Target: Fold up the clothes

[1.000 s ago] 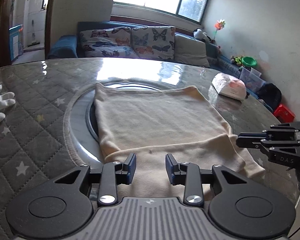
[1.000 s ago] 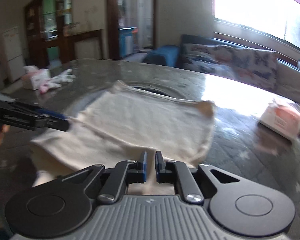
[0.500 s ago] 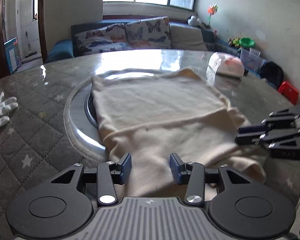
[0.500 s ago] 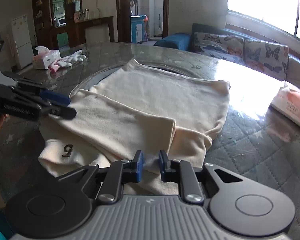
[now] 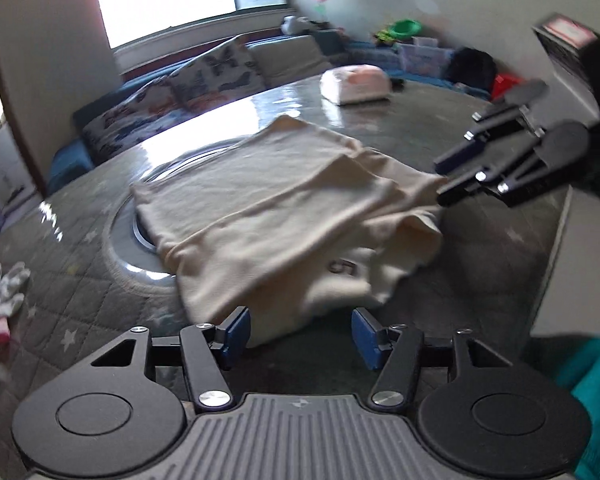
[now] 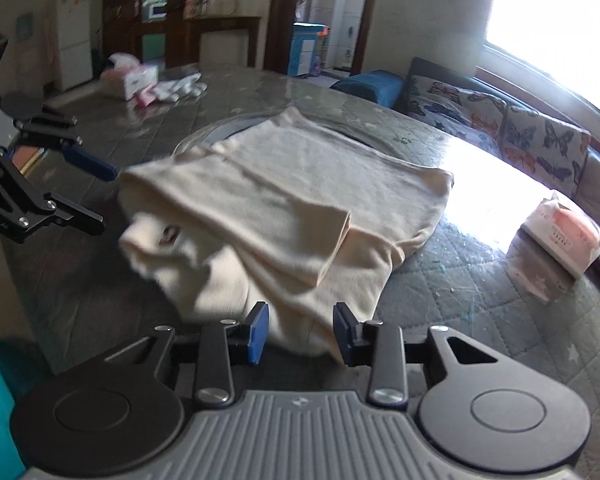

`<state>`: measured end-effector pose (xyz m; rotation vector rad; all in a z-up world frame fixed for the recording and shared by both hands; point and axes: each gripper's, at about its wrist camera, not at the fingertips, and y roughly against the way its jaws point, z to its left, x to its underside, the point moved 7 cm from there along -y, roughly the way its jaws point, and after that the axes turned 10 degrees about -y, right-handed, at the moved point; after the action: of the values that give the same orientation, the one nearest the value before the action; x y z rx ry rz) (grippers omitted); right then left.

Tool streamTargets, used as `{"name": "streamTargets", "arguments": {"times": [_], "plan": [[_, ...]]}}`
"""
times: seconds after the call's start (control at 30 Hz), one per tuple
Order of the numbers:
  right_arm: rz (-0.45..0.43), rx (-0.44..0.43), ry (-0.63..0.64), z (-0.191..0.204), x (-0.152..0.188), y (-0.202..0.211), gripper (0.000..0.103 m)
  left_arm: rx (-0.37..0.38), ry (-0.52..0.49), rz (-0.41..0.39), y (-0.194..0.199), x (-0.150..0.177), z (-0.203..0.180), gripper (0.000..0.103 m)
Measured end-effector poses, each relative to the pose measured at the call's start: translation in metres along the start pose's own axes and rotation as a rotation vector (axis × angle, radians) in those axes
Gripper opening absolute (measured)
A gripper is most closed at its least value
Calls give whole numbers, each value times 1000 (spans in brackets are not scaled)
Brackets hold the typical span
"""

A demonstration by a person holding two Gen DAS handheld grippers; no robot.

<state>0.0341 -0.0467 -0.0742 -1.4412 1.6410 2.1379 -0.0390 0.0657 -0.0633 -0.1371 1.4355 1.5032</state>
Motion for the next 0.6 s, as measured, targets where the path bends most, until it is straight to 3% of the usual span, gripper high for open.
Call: {"name": "streamTargets", "arguments": {"times": [0.17,0.23,0.3,0.33,0.6], "plan": [[10,22,83,9,11,4,46,-30,-108,-16,-14,-4,-18,56],[9,23,103,12,13,5,52,-33,-127,-25,-20,-6,-20,42],[11,26,138,15,16,4,53,-33,-130,-31,-23,-7,-19,18],[14,28,153,16,18,3,54,-32,-127,-34,-23,-7,-18,15],[-34,15,269,27,14,-10,62,9,53,-101,-18,-29,22,10]]}}
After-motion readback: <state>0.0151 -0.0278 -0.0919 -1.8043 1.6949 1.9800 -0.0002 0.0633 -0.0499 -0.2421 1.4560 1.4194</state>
